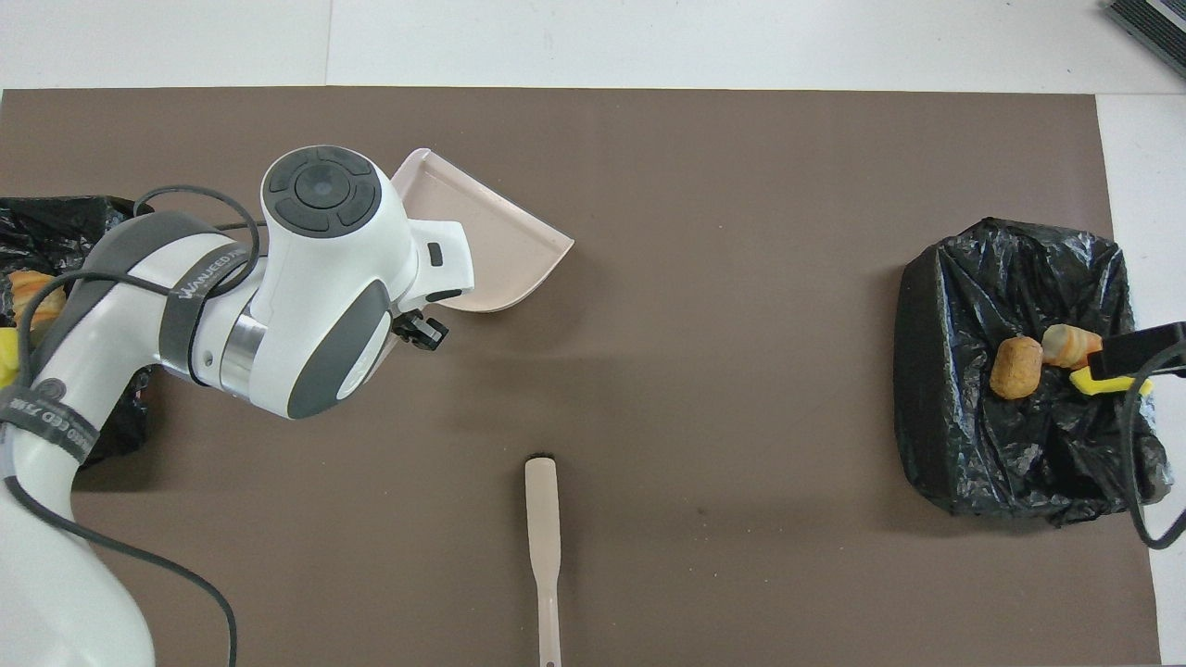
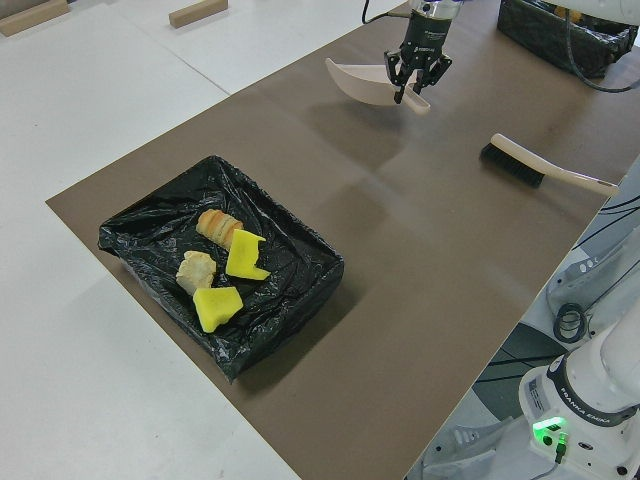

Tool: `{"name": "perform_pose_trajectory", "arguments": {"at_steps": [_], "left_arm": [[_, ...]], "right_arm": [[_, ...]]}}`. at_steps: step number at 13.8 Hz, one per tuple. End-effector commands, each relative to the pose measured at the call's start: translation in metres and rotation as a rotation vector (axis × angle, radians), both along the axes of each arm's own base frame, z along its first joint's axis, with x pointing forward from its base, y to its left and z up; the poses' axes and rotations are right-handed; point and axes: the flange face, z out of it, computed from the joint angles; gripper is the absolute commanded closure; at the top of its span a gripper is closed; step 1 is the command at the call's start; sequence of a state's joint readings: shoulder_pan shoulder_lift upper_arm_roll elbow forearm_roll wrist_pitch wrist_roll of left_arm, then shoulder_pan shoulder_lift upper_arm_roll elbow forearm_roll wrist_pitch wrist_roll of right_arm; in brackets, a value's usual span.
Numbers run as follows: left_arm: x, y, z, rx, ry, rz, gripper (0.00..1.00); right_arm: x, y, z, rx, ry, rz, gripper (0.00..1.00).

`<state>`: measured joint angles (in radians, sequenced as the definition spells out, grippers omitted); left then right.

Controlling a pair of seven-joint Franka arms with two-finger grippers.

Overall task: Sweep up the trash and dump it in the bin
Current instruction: 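Bring the empty dustpan with the left gripper back toward the table center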

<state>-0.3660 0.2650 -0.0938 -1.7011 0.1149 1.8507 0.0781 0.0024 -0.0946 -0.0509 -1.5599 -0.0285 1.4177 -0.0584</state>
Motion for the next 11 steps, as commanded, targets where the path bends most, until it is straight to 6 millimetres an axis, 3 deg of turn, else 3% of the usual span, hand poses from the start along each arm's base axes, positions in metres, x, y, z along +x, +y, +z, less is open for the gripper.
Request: {"name": "perform_pose_trajectory", "arguments": {"at_steps": [1, 4, 5, 11], "left_arm": [[-0.01, -0.027, 0.009, -0.019, 0.001, 0.145, 1.0], [-0.022, -0.057, 0.015, -0.019, 0.003, 0.292, 1.0], [-0.025, -0.071, 0.005, 0.004, 0.019, 0.322, 1.0], [-0.018, -0.095, 0.009, -0.028, 0.012, 0.417, 1.0]], "right_arm": [[-0.006, -0.001, 0.002, 0.009, 0.006, -0.005, 0.0], [-0.007, 0.0, 0.001, 0.009, 0.015, -0.003, 0.0], [-0.008, 0.0, 0.001, 0.009, 0.016, -0.005, 0.0], [-0.007, 0.0, 0.002, 0.007, 0.009, -0.003, 0.0]]}}
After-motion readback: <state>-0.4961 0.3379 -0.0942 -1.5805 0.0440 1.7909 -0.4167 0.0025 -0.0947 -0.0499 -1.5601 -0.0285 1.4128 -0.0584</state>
